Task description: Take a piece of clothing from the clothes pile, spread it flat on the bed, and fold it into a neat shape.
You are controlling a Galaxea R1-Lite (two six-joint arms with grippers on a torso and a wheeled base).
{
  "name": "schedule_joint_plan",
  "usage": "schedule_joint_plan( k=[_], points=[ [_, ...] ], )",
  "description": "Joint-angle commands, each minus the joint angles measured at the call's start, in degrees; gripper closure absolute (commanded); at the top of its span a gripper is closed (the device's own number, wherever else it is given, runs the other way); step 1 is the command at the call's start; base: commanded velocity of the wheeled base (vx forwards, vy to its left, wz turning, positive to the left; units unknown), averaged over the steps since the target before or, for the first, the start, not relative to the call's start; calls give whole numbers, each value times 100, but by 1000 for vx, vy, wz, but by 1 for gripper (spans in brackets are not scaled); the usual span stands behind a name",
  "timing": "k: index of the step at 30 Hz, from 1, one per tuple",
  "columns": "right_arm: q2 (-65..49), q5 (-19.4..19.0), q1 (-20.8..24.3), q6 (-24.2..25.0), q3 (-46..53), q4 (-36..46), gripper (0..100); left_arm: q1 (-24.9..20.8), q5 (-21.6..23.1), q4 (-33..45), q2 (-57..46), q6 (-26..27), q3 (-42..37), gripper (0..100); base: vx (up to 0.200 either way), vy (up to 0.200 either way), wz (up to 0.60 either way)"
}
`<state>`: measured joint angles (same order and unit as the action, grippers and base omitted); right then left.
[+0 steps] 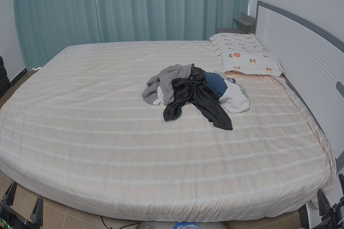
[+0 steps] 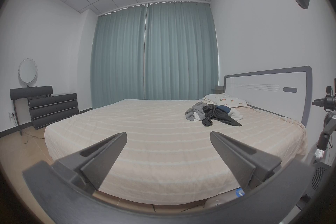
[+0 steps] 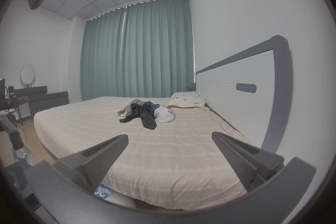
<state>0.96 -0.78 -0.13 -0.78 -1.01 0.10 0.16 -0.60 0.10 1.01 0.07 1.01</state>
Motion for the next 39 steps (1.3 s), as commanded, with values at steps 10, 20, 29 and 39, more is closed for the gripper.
schedule_joint_plan(
  k=[10,20,29,39],
  points=[
    [1029,-1,-57,350,-1771,122,0,2,-2,-1,-75,1,-92,0,0,0,0],
    [3788,-669,470,166,-1446,-124,0,2,-2,-1,-75,1,-92,0,0,0,0],
    [7304,-827,769,482,-2052,-1961,0,2,-2,-1,-75,1,-92,0,0,0,0],
    [11347,-115,1059,1098,-3599,-4237,0,2,-2,-1,-75,1,-92,0,0,0,0]
  ],
)
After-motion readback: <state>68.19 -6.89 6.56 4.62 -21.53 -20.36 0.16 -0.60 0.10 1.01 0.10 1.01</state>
